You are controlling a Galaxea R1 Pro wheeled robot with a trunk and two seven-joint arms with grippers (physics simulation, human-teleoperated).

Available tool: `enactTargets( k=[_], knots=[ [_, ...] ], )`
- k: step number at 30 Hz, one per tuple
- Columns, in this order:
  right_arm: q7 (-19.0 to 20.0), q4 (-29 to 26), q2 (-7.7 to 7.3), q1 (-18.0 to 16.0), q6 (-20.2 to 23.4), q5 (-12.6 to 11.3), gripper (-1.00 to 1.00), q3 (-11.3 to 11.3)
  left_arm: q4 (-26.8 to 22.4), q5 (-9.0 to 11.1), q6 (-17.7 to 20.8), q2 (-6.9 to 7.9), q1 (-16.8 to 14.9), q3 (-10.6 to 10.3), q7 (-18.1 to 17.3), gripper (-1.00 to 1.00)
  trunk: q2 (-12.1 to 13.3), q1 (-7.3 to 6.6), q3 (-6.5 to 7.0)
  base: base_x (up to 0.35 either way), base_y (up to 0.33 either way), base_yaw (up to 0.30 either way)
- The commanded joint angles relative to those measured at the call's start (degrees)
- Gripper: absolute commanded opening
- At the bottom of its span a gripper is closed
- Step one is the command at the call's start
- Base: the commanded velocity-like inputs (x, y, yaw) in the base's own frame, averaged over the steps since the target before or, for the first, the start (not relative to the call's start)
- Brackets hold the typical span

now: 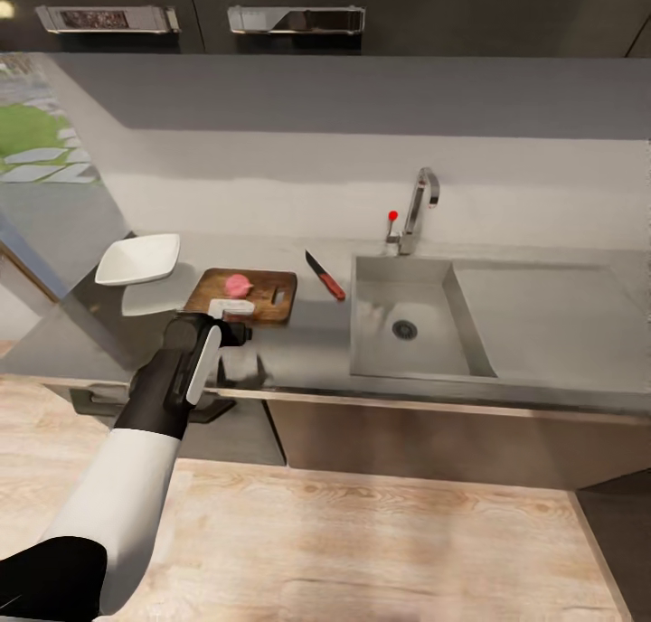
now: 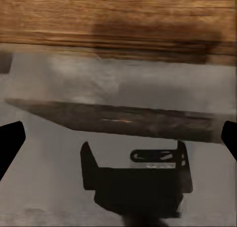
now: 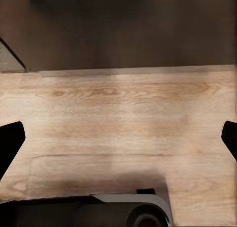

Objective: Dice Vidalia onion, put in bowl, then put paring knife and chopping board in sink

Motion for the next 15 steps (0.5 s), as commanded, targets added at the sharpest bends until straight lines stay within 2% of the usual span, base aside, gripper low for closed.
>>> enactTargets(
  k=[1, 15],
  knots=[
    [0.3, -0.1, -0.02, 0.0, -0.1, -0.6, 1.00, 0.2, -0.1, 0.4, 0.2, 0.01, 0.0, -0.1, 0.4, 1.00, -0.1, 0.00, -0.09, -0.336, 0.000, 0.000],
    [0.3, -0.1, -0.03, 0.0, 0.0, -0.6, 1.00, 0.2, 0.0, 0.5, 0.2, 0.01, 0.0, -0.1, 0.4, 1.00, -0.1, 0.00, -0.09, -0.336, 0.000, 0.000]
  ],
)
